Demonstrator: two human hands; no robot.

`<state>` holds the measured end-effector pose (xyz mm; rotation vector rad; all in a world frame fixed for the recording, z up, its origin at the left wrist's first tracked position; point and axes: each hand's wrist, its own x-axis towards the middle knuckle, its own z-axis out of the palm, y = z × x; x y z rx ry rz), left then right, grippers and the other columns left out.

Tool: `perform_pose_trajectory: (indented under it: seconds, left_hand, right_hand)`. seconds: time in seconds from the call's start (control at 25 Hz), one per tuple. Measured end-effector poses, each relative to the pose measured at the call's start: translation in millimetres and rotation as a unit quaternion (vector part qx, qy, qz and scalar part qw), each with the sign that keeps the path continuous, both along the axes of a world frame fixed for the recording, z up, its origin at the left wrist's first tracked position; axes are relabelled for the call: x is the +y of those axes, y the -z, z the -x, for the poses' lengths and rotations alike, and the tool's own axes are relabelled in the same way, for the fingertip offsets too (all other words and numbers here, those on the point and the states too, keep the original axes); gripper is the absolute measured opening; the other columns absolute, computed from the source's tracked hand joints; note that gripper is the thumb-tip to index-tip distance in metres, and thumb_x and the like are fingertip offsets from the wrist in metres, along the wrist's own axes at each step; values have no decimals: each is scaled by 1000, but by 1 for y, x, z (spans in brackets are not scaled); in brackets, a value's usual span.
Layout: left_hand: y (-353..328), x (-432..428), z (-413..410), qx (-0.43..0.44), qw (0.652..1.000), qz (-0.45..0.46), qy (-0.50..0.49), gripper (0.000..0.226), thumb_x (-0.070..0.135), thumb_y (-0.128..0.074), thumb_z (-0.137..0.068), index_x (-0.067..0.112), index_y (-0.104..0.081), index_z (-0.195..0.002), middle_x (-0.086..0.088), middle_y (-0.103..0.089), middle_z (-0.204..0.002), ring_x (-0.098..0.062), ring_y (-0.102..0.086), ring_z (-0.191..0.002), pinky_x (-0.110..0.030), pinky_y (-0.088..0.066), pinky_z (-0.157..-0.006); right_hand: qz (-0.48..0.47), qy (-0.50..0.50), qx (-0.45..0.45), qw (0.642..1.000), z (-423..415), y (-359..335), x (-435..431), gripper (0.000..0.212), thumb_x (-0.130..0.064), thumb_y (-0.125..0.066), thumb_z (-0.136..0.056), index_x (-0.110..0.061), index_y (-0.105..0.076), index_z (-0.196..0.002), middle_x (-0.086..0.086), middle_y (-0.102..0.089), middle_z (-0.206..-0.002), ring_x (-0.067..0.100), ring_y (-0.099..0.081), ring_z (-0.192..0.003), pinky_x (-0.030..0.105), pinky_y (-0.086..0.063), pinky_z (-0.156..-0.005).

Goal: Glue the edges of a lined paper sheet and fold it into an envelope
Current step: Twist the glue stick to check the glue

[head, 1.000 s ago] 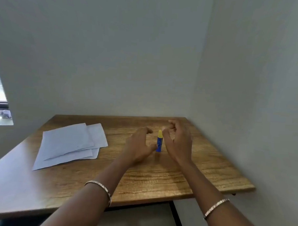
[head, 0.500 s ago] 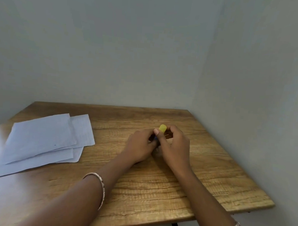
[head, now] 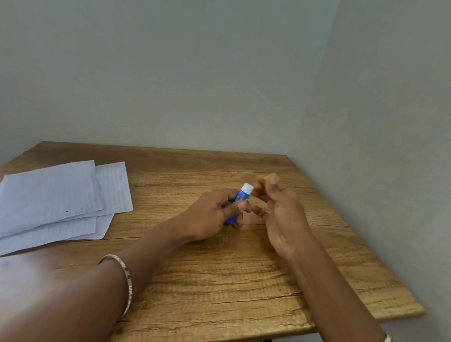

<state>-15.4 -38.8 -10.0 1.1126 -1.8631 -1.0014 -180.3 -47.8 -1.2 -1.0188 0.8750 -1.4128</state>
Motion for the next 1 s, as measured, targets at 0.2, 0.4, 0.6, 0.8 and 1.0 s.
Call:
perform_pose_trajectory:
  seconds: [0.2,0.4,0.6,0.8,1.0]
  left_hand:
    - [5,-4,-3,57,997,14,-54,26,27,-48,-104,9,-65,-111,-5,-75,-95,-9,-72,-84,-11,-47,-68]
    - [10,-5,-3,85,994,23,-67,28,31,-49,-102,11,-65,-113,-3,-77,-103,-10,-74,-91,-11,-49,-68]
    - [13,-3,-7,87,993,19,-78,24,28,-45,-105,12,-61,-115,0,-77,-107,-11,-74,-97,-20,-53,-71]
    - [9,3,-7,94,991,40,-89,26,33,-46,-105,15,-50,-124,5,-77,-110,-6,-72,-102,-28,-56,-78]
    - [5,8,-5,137,986,11,-93,21,32,-46,-106,17,-49,-120,5,-76,-114,-7,-72,-105,-30,-51,-81]
  right_hand:
    - [47,119,169,977,15,7,-8,9,-24,-70,-96,-26,-74,-104,-5,-77,-96,13,-73,-92,27,-57,-79]
    - [159,213,370,890,21,6,-3,31,-29,-79,-87,-29,-57,-108,-14,-69,-83,-3,-66,-76,5,-47,-61]
    - [217,228,476,821,23,6,2,11,-26,-64,-99,-18,-67,-106,-9,-68,-91,11,-62,-79,29,-49,-69]
    - [151,144,667,716,19,15,0,24,-31,-52,-104,-28,-69,-121,2,-64,-115,25,-53,-117,43,-43,-96]
    - [124,141,674,715,15,18,6,24,-37,-58,-99,-34,-67,-120,-2,-61,-113,21,-55,-117,42,-36,-95]
